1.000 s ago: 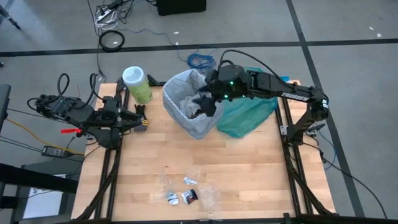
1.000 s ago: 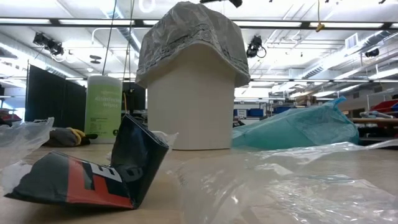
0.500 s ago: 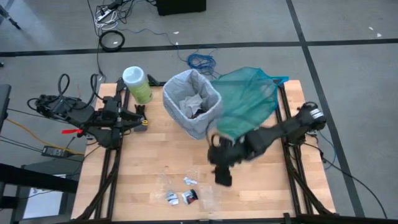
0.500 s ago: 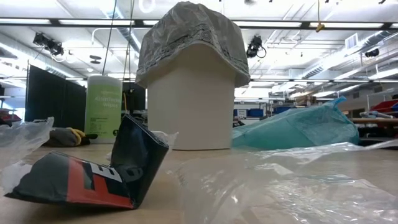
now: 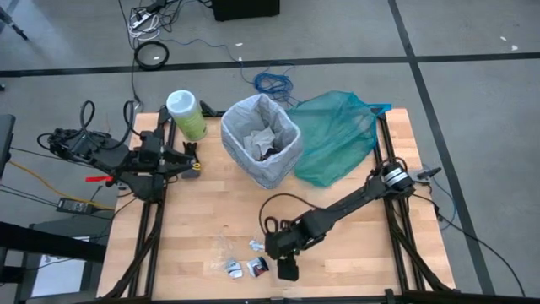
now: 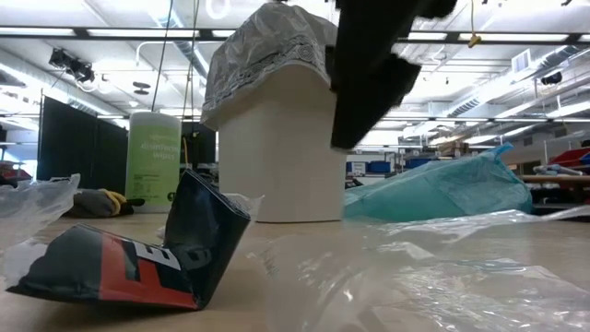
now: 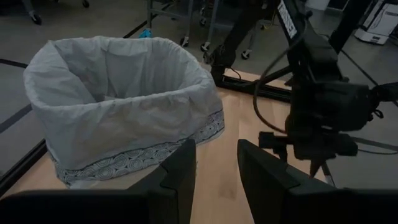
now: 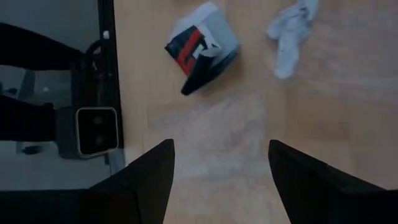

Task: Place trash/remove bag and relplace
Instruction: Put the transparent plastic into the trash bin

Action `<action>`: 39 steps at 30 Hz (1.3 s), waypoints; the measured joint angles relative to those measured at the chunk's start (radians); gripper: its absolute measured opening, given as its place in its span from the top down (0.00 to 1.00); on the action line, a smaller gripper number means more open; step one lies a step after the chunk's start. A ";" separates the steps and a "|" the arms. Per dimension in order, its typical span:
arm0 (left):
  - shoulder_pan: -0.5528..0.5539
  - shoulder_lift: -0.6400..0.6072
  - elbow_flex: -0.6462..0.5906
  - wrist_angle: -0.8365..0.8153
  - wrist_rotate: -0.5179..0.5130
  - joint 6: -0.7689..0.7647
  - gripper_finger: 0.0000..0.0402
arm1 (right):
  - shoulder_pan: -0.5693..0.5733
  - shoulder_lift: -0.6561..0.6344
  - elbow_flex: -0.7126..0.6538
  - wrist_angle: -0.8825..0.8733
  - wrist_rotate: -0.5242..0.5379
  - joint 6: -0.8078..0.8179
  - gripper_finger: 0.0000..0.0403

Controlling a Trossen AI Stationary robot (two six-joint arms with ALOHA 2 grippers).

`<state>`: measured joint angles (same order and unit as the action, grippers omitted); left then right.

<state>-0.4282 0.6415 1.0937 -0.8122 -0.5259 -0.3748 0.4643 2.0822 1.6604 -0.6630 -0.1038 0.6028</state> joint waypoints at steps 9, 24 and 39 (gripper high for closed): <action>0.000 0.000 0.000 -0.050 0.004 -0.001 0.69 | 0.044 0.136 0.004 0.024 0.038 0.046 0.39; 0.000 0.000 0.000 -0.099 0.003 -0.006 0.69 | -0.001 0.194 0.053 -0.134 0.072 0.262 0.97; 0.000 0.000 0.000 -0.098 -0.001 -0.023 0.69 | -0.059 0.109 0.468 -0.575 0.371 0.161 1.00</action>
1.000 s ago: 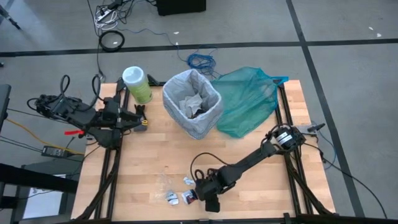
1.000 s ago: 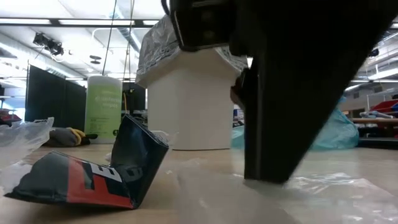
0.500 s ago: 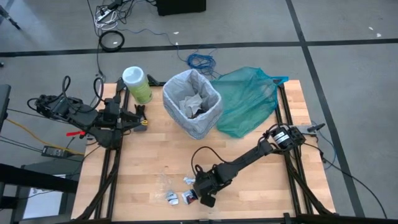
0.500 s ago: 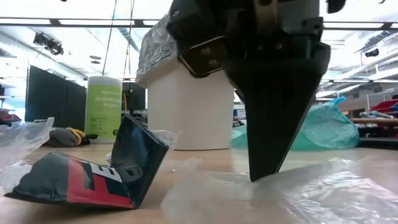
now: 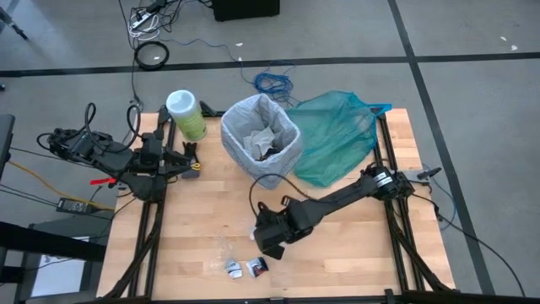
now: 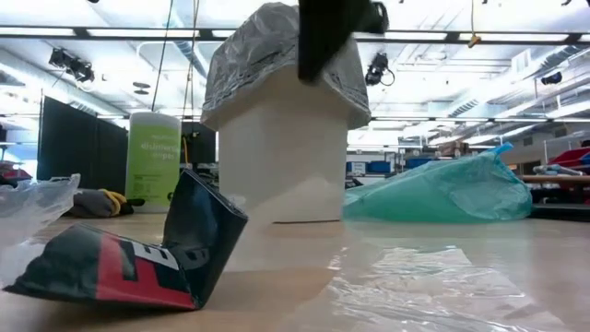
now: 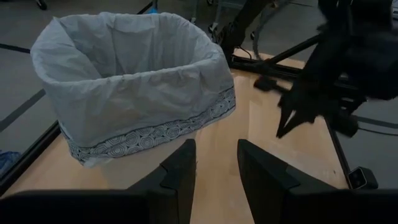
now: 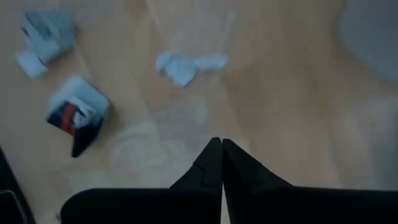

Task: Place trash/remove bag and relplace
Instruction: Put the transparent plastic into the trash bin

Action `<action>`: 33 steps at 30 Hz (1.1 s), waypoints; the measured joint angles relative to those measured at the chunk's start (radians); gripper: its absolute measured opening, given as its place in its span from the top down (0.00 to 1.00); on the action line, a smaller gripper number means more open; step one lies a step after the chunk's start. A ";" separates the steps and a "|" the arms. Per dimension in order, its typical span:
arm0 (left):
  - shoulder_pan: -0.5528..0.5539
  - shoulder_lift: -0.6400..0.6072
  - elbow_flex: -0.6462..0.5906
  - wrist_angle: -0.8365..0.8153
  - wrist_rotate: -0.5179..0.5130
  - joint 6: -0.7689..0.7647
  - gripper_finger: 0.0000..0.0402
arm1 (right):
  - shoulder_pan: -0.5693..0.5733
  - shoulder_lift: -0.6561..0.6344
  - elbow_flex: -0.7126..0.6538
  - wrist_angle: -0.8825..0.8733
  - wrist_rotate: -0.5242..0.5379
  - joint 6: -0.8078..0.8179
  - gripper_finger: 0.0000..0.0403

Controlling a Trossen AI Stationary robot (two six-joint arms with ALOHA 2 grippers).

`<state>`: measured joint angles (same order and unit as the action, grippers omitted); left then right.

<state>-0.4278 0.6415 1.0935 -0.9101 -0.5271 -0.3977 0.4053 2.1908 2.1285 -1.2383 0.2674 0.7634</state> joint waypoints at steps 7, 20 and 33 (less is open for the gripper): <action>0.000 0.000 0.000 0.002 0.000 -0.001 0.69 | 0.000 -0.090 0.151 -0.007 0.030 -0.157 1.00; 0.000 0.000 0.000 0.001 0.000 -0.024 0.69 | 0.013 -0.018 0.049 0.127 -0.181 -0.404 0.57; 0.000 0.000 0.000 -0.003 -0.003 -0.002 0.69 | -0.002 -0.012 -0.250 0.351 -0.243 -0.271 0.19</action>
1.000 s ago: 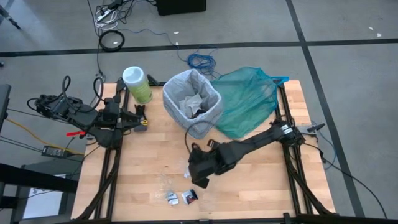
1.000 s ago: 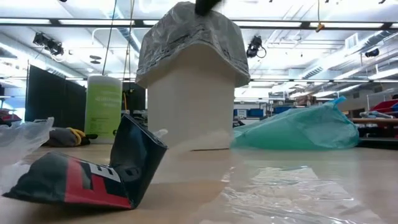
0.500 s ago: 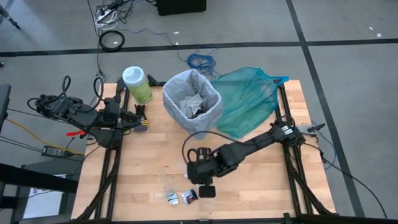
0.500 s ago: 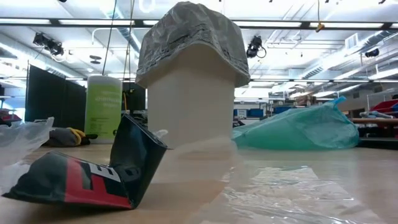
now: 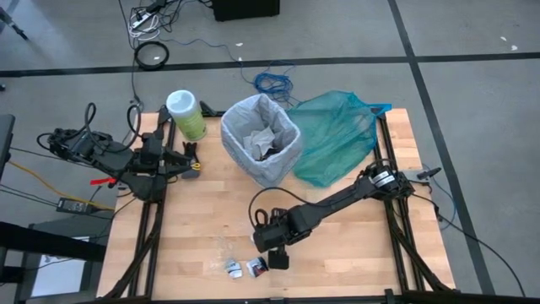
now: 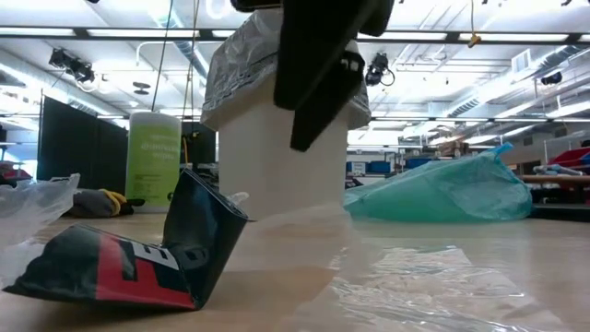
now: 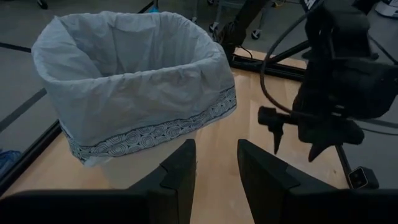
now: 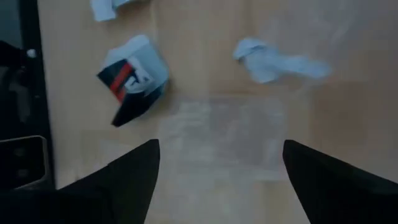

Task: Place trash/remove bag and relplace
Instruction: Put the transparent plastic into the trash bin

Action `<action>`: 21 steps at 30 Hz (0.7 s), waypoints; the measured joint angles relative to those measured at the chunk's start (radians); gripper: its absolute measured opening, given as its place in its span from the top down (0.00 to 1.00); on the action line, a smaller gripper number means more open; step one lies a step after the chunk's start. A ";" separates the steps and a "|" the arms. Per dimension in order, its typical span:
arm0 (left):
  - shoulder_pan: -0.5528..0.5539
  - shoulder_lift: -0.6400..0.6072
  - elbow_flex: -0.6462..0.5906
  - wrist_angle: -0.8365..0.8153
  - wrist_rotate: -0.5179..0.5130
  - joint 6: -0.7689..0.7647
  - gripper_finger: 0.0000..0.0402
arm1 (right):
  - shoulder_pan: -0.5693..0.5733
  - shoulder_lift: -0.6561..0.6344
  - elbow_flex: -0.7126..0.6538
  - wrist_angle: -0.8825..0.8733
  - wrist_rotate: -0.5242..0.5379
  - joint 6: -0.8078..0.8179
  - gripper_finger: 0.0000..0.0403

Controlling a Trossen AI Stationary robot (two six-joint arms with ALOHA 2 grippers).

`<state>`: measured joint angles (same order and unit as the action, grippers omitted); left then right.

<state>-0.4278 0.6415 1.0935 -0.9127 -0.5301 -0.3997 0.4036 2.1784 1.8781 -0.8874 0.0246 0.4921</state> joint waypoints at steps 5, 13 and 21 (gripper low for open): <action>0.000 0.000 0.000 0.000 0.000 0.000 0.69 | 0.000 -0.002 -0.088 0.112 -0.020 0.033 0.21; 0.000 0.000 0.000 0.000 0.000 0.001 0.69 | 0.000 -0.003 -0.184 0.185 0.001 0.063 0.26; 0.000 0.000 0.000 0.000 0.000 0.001 0.69 | -0.002 -0.003 -0.236 0.187 0.062 0.116 0.33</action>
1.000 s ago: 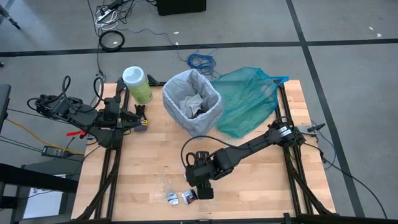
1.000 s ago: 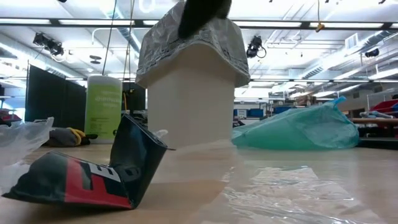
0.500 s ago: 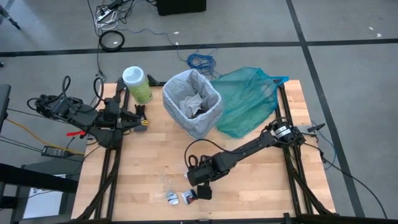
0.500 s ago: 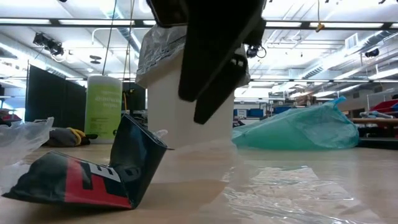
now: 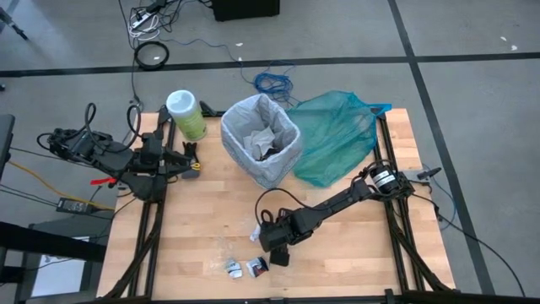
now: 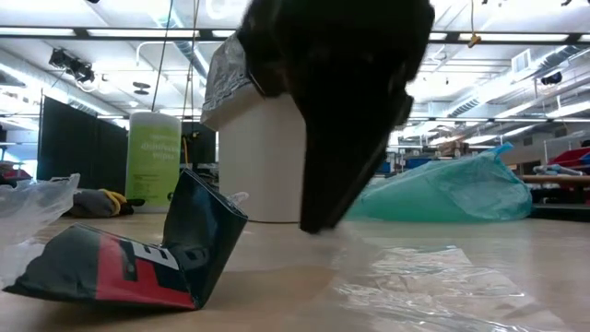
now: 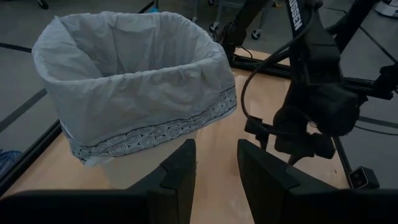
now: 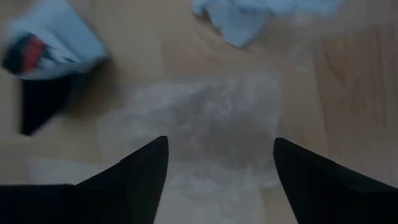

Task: Place trash/remove bag and relplace
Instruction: Put the transparent plastic into the trash bin

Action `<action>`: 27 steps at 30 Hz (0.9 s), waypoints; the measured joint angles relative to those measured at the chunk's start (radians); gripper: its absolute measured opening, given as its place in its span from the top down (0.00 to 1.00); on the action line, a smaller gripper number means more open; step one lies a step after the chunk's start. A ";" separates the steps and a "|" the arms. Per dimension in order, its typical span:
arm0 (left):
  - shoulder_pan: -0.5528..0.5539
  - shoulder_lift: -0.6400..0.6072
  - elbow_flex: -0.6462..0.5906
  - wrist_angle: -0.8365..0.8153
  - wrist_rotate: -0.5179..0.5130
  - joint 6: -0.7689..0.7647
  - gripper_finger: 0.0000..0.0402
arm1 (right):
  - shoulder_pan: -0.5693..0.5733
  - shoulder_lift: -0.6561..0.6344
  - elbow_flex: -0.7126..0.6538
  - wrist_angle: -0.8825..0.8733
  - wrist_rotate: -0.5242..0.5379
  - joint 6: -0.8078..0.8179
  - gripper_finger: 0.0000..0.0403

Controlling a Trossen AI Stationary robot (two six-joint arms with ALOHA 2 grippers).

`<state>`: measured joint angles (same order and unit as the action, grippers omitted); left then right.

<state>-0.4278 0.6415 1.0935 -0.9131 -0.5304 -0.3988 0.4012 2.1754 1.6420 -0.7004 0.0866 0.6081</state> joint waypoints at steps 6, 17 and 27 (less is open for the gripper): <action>0.000 0.000 0.000 0.000 0.000 -0.006 0.69 | -0.001 -0.001 -0.037 0.019 0.004 0.020 0.48; 0.000 0.000 0.000 0.001 0.000 -0.012 0.69 | -0.028 -0.001 -0.012 0.004 -0.052 0.107 0.98; 0.000 0.000 0.000 0.001 0.000 -0.012 0.69 | -0.036 -0.010 0.316 -0.149 -0.027 0.017 1.00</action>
<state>-0.4278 0.6415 1.0935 -0.9123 -0.5308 -0.4109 0.3652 2.1658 1.9579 -0.8491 0.0593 0.6251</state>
